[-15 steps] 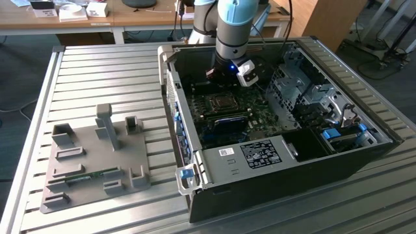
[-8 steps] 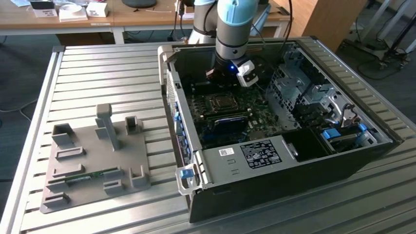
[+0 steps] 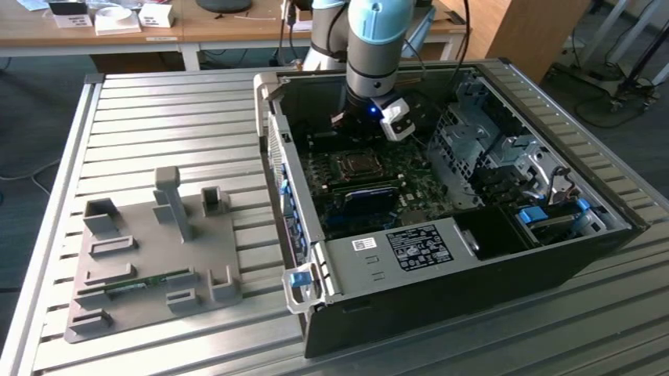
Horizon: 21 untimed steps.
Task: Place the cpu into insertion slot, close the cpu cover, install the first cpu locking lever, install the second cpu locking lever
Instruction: 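Install the first cpu locking lever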
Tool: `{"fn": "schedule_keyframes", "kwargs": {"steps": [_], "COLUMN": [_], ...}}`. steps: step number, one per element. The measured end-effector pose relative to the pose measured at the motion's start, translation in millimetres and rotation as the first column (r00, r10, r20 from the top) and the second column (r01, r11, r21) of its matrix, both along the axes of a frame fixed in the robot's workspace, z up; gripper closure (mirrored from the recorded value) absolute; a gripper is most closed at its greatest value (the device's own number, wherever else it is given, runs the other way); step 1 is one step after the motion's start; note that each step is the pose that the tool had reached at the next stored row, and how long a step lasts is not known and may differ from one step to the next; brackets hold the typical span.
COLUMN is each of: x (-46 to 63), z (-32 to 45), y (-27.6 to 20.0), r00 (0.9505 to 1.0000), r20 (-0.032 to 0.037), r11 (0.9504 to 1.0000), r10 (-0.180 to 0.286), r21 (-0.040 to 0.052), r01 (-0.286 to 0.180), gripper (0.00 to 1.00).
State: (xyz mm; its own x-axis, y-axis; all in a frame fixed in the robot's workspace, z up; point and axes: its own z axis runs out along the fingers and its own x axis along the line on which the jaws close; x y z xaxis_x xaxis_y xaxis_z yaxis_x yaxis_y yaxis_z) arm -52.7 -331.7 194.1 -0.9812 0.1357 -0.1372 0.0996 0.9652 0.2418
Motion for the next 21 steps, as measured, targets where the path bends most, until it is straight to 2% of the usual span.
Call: {"fn": "schedule_keyframes", "kwargs": {"steps": [8, 16, 21], "x": [-0.7, -0.5, -0.7], "z": [-1.9, -3.0, -2.5], "y": [0.0, 0.3, 0.0], "r00": [1.0000, 1.0000, 1.0000], "r20": [0.0051, 0.0072, 0.0062], "r11": [1.0000, 1.0000, 1.0000], "r10": [0.000, 0.000, 0.000], "r21": [-0.0001, 0.0019, 0.0008], "r01": [0.000, 0.000, 0.000], "gripper": [0.89, 0.89, 0.89]}}
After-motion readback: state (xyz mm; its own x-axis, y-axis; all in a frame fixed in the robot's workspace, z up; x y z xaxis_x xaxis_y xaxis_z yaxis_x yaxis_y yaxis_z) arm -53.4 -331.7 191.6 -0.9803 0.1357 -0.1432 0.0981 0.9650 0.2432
